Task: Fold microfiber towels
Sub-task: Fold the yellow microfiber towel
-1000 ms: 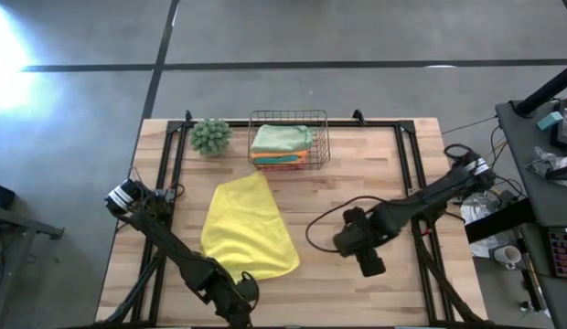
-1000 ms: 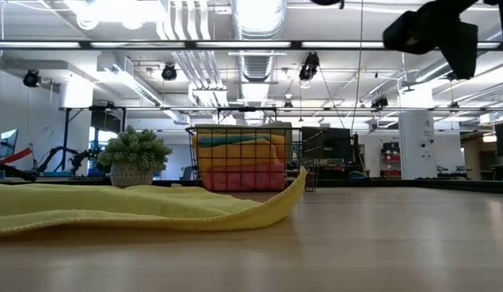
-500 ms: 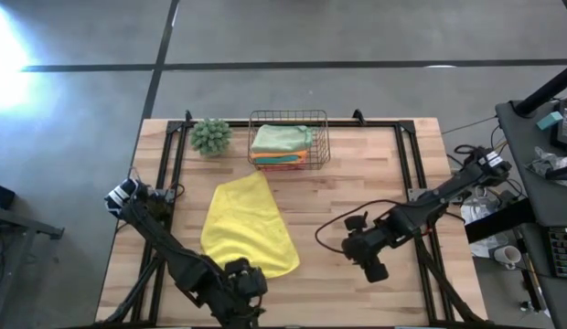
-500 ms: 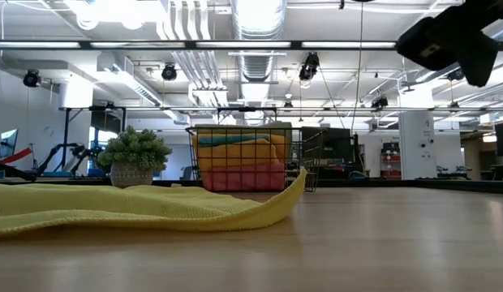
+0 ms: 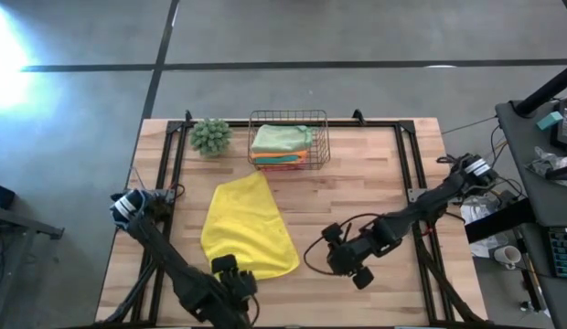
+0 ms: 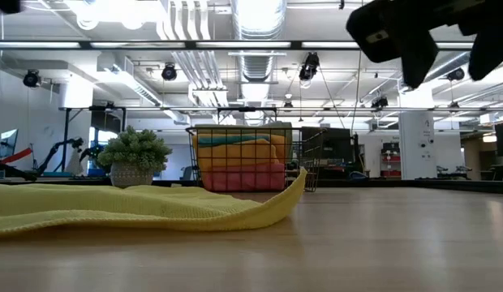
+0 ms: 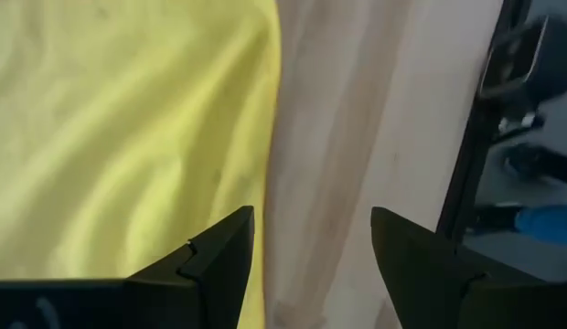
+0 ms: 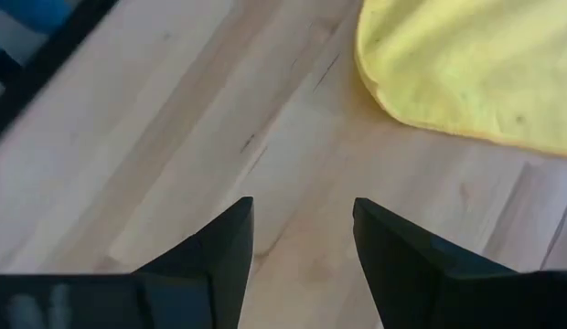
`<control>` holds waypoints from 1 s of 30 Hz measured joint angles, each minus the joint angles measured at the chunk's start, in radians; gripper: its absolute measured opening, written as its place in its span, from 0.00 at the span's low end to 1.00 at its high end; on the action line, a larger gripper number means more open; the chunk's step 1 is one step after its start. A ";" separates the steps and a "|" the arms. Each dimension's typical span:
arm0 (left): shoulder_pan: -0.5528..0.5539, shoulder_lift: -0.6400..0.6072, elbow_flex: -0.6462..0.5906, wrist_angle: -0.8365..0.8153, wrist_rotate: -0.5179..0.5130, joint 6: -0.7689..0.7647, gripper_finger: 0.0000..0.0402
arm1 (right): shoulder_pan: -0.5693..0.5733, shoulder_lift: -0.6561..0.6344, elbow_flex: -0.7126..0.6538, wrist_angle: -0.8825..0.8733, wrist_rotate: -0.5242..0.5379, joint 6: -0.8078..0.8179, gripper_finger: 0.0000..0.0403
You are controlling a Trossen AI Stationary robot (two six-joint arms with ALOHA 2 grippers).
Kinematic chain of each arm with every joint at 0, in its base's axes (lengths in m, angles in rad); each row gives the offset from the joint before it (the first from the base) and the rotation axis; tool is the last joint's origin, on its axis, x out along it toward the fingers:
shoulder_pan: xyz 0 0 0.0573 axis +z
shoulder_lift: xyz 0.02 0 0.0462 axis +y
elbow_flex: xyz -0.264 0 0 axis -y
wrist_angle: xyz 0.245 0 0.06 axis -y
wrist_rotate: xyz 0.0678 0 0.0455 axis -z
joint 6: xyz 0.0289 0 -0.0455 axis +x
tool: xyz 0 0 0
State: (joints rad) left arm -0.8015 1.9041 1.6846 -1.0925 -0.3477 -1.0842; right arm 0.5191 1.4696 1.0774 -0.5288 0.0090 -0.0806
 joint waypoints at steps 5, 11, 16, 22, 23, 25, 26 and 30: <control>-0.038 0.067 0.002 -0.034 0.002 -0.086 0.51 | 0.000 0.086 0.060 -0.003 0.022 -0.068 0.45; -0.076 0.085 0.000 -0.103 -0.006 -0.197 0.51 | -0.001 0.176 0.104 -0.005 0.029 -0.086 0.45; -0.117 0.085 -0.007 -0.104 -0.007 -0.193 0.47 | -0.007 0.243 0.116 0.007 0.044 -0.087 0.45; -0.161 0.085 -0.009 -0.094 -0.007 -0.193 0.41 | -0.007 0.267 0.124 0.051 0.045 -0.077 0.44; -0.165 0.085 -0.011 -0.085 -0.007 -0.193 0.41 | -0.009 0.267 0.124 0.061 0.046 -0.078 0.44; -0.169 0.085 -0.023 -0.069 -0.006 -0.192 0.41 | -0.012 0.266 0.126 0.086 0.047 -0.087 0.43; -0.169 0.085 -0.031 -0.054 -0.005 -0.192 0.41 | -0.015 0.266 0.126 0.096 0.051 -0.091 0.43; -0.167 0.085 -0.100 0.017 0.020 -0.192 0.41 | -0.022 0.265 0.126 0.158 0.055 -0.151 0.41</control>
State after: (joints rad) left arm -0.9684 1.9892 1.5842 -1.0753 -0.3274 -1.2764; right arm 0.4971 1.7344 1.2034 -0.3706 0.0642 -0.2314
